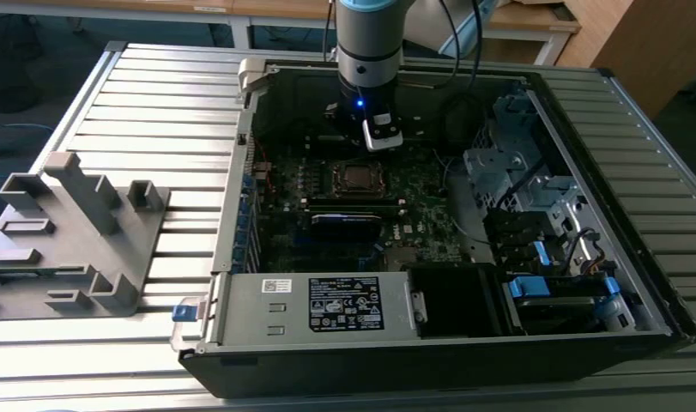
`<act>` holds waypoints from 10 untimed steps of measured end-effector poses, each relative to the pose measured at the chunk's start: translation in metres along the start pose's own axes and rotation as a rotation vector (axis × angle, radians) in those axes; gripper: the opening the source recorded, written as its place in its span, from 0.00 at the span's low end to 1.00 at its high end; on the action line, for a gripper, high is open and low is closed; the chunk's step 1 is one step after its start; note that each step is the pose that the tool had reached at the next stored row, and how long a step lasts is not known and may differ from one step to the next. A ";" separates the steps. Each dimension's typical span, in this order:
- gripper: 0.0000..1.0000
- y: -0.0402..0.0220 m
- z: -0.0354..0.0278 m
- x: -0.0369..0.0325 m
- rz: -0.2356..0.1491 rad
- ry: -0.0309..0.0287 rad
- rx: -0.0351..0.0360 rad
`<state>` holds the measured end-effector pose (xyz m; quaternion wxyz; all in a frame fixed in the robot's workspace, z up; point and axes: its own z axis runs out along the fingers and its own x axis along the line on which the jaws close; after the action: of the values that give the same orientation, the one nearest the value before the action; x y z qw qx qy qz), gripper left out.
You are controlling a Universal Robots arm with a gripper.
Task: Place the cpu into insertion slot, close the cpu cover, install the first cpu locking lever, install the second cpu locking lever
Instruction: 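Install the first cpu locking lever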
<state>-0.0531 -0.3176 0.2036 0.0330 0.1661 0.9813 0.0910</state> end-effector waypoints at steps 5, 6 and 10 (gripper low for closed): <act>0.10 0.0006 0.0004 -0.0017 0.000 0.0002 -0.0004; 0.10 0.0007 0.0004 -0.0017 0.000 0.0001 -0.0004; 0.10 0.0015 0.0006 -0.0015 0.000 0.0002 -0.0004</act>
<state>-0.0512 -0.3165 0.2033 0.0330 0.1662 0.9813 0.0912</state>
